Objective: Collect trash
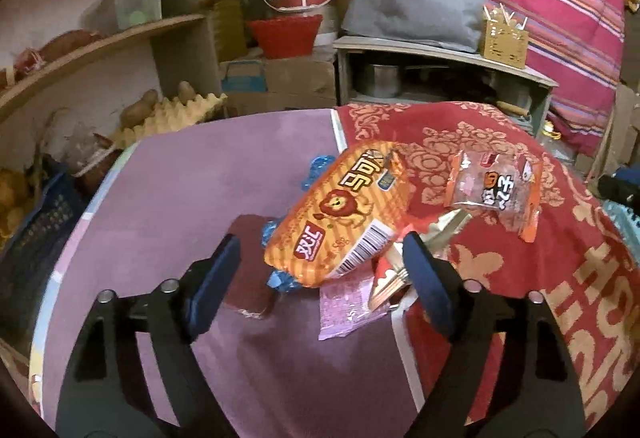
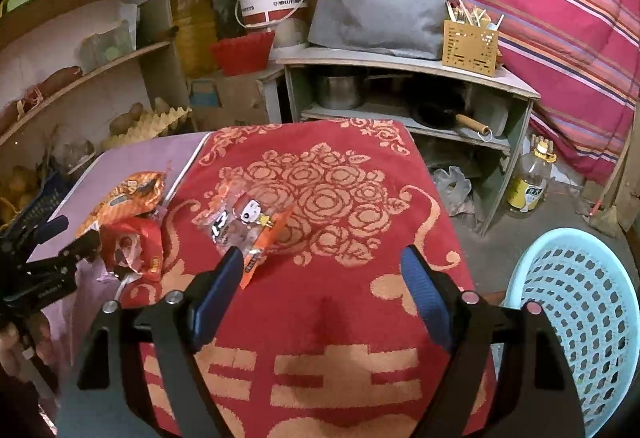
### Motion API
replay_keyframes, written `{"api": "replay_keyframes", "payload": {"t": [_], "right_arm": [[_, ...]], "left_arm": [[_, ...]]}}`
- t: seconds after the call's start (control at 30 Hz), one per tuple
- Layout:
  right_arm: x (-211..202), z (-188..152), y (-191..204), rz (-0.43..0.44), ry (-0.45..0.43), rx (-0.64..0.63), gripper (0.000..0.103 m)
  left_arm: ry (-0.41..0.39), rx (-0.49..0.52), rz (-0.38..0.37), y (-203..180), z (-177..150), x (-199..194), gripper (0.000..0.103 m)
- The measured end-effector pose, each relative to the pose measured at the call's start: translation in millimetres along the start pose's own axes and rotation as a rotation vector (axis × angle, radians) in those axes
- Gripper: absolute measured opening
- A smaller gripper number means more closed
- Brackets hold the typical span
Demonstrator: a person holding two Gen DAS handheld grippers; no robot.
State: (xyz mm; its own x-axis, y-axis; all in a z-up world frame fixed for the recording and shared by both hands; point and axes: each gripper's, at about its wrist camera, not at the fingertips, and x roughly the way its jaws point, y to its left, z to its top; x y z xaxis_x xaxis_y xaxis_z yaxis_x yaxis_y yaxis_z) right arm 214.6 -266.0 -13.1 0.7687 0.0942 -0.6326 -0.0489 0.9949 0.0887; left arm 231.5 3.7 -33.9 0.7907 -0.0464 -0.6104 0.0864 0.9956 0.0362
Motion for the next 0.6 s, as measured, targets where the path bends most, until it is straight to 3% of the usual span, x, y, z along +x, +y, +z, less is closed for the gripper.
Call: {"api": "replay_keyframes", "payload": {"t": [0.1, 0.2, 0.27, 0.37, 0.5, 0.53, 0.6], "right_arm": [[4.6, -0.3, -0.2, -0.002, 0.009, 0.000, 0.080], [6.6, -0.3, 2.1, -0.001, 0.013, -0.008, 0.080], [6.7, -1.0, 4.4, 0.000, 0.012, -0.013, 0.080], [8.1, -1.6, 8.8, 0.001, 0.014, -0.024, 0.080], [12.1, -3.6, 15.1, -0.004, 0.023, -0.036, 0.080], [13.1, -3.8, 16.5, -0.005, 0.025, -0.041, 0.080], [14.0, -3.9, 18.5, -0.008, 0.025, -0.047, 0.080]], "left_arm": [[0.012, -0.008, -0.017, 5.2, 2.0, 2.4, 0.073], [0.045, -0.003, -0.033, 7.9, -0.3, 8.7, 0.058], [0.067, 0.005, -0.031, 8.4, -2.8, 12.9, 0.038], [0.053, 0.001, -0.049, 8.3, -2.0, 8.8, 0.021], [0.013, -0.012, -0.066, 9.6, 2.0, -0.7, 0.010], [0.010, -0.016, -0.070, 10.4, 2.5, -1.8, 0.002], [-0.002, -0.021, -0.074, 11.8, 4.3, -5.4, 0.001]]}}
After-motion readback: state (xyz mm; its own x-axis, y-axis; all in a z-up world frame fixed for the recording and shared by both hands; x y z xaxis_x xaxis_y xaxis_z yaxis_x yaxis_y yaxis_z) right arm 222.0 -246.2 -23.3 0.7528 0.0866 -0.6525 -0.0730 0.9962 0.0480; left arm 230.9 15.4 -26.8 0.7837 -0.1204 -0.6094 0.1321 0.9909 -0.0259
